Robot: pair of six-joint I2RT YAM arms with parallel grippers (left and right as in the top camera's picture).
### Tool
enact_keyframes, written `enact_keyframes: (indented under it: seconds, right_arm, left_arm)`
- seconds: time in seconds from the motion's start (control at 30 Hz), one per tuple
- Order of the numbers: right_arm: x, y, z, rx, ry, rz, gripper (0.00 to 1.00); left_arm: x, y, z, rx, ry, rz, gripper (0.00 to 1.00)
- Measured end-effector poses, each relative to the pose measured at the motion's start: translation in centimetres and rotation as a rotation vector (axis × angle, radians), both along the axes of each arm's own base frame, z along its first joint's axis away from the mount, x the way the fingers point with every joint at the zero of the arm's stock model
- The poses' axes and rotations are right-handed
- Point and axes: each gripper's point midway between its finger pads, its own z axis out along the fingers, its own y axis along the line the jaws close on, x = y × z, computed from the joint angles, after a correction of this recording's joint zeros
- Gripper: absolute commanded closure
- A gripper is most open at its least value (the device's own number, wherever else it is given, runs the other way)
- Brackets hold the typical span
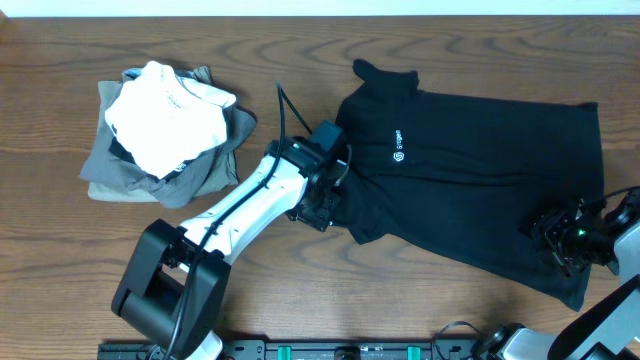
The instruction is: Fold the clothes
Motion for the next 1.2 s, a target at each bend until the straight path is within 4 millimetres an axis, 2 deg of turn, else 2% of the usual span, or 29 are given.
enact_keyframes:
  seconds: [0.27,0.47,0.6,0.73,0.87,1.03,1.2]
  right_arm:
    - [0.0,0.0,0.0,0.0,0.0,0.0,0.37]
    - [-0.1,0.1,0.0,0.003,0.003,0.0,0.37]
    - [-0.1,0.1,0.0,0.003,0.003,0.0,0.37]
    - [-0.1,0.1,0.0,0.003,0.003,0.0,0.37]
    - [-0.1,0.1,0.0,0.003,0.003,0.0,0.38]
    - [-0.1,0.0,0.0,-0.003,0.006,0.0,0.38]
    - [-0.8,-1.5,-0.3,-0.04,0.037,-0.052,0.38]
  left_arm:
    - [3.0,-2.0,-0.4,-0.079,-0.13,-0.056,0.44]
    - [2.8,-2.1,-2.8,-0.058,-0.086,-0.069,0.46]
    - [2.1,-1.9,-3.4,-0.05,-0.045,-0.07,0.57]
    - [1.1,-1.5,-3.4,-0.036,0.0,-0.073,0.74]
    - [0.4,-1.2,-2.8,-0.02,0.041,-0.074,0.93]
    - [-1.3,-0.2,-1.0,0.031,0.134,-0.065,0.94]
    - [-3.8,1.5,2.0,0.101,0.244,-0.012,0.94]
